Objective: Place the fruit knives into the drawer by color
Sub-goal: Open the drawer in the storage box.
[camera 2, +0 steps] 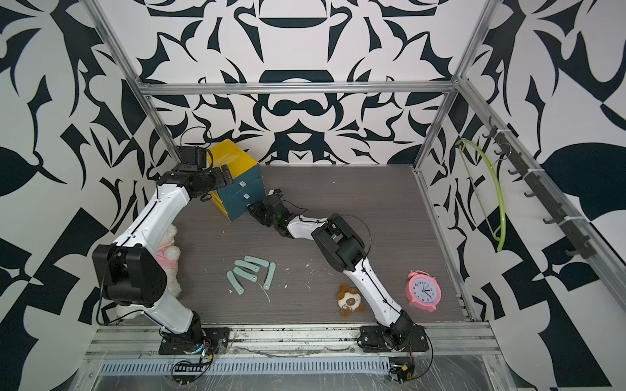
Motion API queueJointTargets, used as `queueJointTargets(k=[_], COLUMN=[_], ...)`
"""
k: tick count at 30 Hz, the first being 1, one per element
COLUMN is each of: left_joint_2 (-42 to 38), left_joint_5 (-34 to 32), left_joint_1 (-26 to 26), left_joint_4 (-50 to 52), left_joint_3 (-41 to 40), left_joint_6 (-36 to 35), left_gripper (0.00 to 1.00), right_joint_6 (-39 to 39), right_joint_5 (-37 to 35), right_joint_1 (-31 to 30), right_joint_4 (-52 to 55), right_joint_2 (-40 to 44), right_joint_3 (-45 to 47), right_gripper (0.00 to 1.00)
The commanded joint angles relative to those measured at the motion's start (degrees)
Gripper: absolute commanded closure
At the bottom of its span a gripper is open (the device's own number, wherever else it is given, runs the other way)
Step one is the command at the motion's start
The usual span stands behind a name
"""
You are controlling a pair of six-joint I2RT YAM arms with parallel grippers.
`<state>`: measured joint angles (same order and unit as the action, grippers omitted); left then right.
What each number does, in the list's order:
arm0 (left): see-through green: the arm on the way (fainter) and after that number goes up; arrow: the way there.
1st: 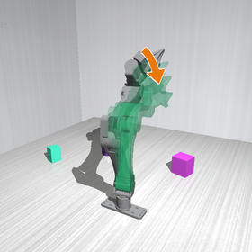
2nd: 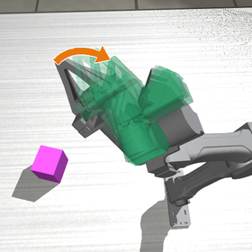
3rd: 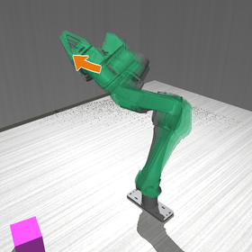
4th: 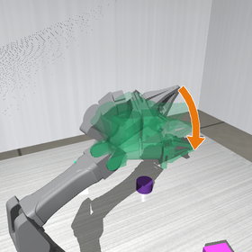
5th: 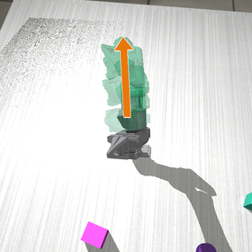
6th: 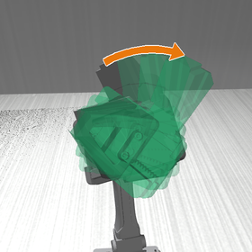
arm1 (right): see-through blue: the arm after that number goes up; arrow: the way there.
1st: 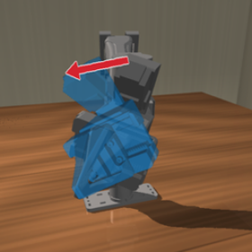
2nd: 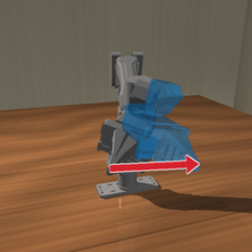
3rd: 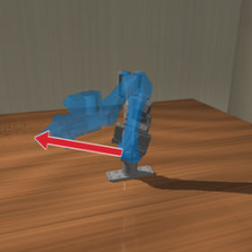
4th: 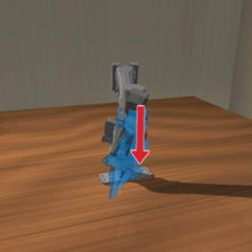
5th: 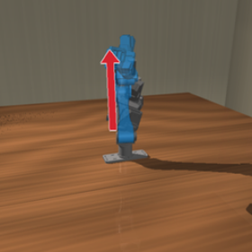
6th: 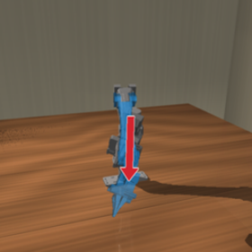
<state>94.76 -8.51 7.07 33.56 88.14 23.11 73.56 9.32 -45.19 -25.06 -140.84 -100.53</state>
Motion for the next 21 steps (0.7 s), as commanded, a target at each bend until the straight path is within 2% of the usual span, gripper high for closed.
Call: queueJointTargets(k=[1, 10, 21], left_joint_2=[1.8, 2.1, 2.3], left_joint_5=[1.0, 1.5, 1.9], left_joint_1=[-0.1, 0.0, 0.0], left_joint_4=[5.5, 5.5, 5.4], left_joint_3=[-1.7, -1.9, -1.9], left_joint_6=[-1.3, -1.2, -1.1], left_gripper=[0.01, 0.01, 0.01], right_joint_6=[0.6, 0.6, 1.3], right_joint_5=[-0.8, -0.9, -1.0], right_joint_1=[0.3, 0.7, 0.7], right_joint_4=[-2.4, -0.6, -1.8], right_joint_2=[0.1, -2.4, -2.7], right_joint_3=[-3.4, -6.8, -5.2], right_gripper=[0.60, 0.64, 0.59])
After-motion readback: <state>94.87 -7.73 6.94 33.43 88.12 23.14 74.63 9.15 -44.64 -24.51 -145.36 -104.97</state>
